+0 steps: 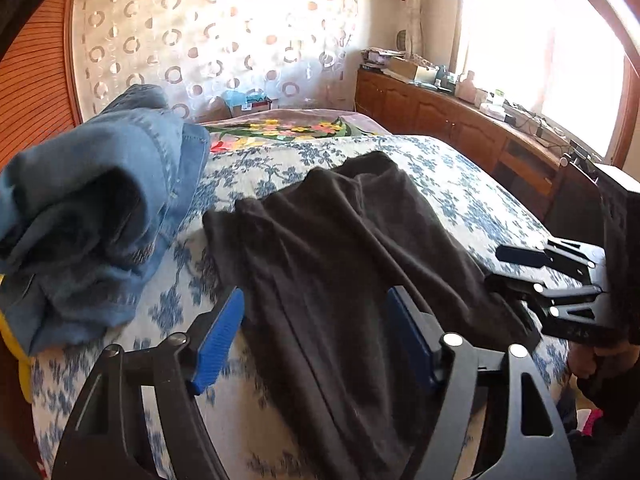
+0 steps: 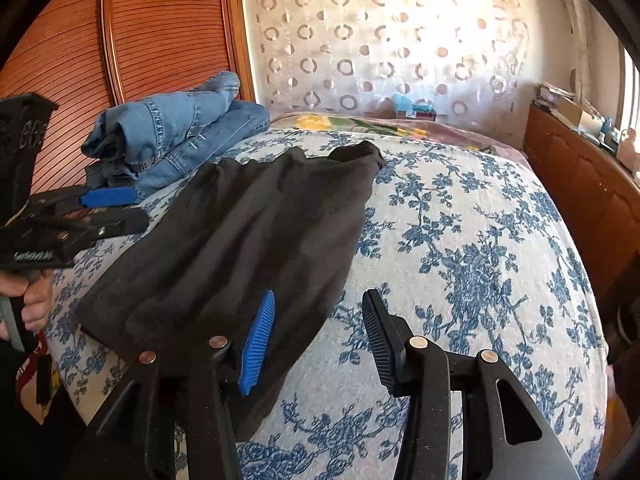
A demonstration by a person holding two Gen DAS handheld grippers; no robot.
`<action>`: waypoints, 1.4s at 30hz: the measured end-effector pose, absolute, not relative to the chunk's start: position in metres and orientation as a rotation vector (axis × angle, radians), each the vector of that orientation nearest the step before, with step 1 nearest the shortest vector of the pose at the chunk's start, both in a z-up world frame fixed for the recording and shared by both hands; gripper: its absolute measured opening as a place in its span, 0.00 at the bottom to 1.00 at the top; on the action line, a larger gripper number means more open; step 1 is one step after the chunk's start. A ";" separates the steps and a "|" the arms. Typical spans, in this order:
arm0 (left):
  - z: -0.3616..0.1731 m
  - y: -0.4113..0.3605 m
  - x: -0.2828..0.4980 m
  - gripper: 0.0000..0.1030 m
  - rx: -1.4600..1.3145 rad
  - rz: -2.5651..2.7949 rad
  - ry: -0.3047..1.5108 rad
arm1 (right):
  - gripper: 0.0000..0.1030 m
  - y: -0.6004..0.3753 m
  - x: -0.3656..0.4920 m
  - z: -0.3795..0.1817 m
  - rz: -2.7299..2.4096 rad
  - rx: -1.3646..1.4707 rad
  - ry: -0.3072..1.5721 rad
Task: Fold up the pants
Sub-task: 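Grasp the shorts edge with the left gripper and lift it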
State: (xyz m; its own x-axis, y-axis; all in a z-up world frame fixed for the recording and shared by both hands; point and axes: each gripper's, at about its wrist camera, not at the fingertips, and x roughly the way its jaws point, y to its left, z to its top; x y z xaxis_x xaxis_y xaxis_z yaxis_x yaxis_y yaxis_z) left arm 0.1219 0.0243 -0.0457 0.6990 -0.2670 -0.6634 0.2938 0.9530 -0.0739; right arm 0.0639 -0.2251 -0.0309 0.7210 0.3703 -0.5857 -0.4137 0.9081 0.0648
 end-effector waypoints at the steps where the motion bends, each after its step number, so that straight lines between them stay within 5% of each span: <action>1: -0.045 0.024 0.128 0.69 0.042 -0.306 0.735 | 0.46 -0.226 0.066 -0.031 0.434 -0.068 0.636; 2: -0.046 0.024 0.134 0.61 0.049 -0.296 0.740 | 0.46 -0.227 0.067 -0.031 0.436 -0.062 0.644; 8: -0.053 0.020 0.163 0.49 0.087 -0.271 0.768 | 0.46 -0.222 0.073 -0.021 0.454 -0.068 0.636; 22: -0.067 0.025 0.218 0.48 0.070 -0.179 0.830 | 0.46 -0.212 0.079 -0.026 0.460 -0.088 0.646; 32: -0.065 0.029 0.213 0.09 0.093 -0.148 0.795 | 0.46 -0.216 0.083 -0.035 0.452 -0.070 0.670; 42: -0.051 0.045 0.210 0.07 0.108 -0.087 0.758 | 0.46 -0.214 0.081 -0.037 0.448 -0.073 0.659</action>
State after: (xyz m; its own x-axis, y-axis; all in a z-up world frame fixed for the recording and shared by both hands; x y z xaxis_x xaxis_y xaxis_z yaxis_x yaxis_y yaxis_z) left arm 0.2104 0.0445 -0.0512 0.7227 -0.0398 -0.6900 0.1177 0.9908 0.0662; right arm 0.0807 -0.2140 -0.0371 0.6994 0.3784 -0.6064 -0.4243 0.9025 0.0739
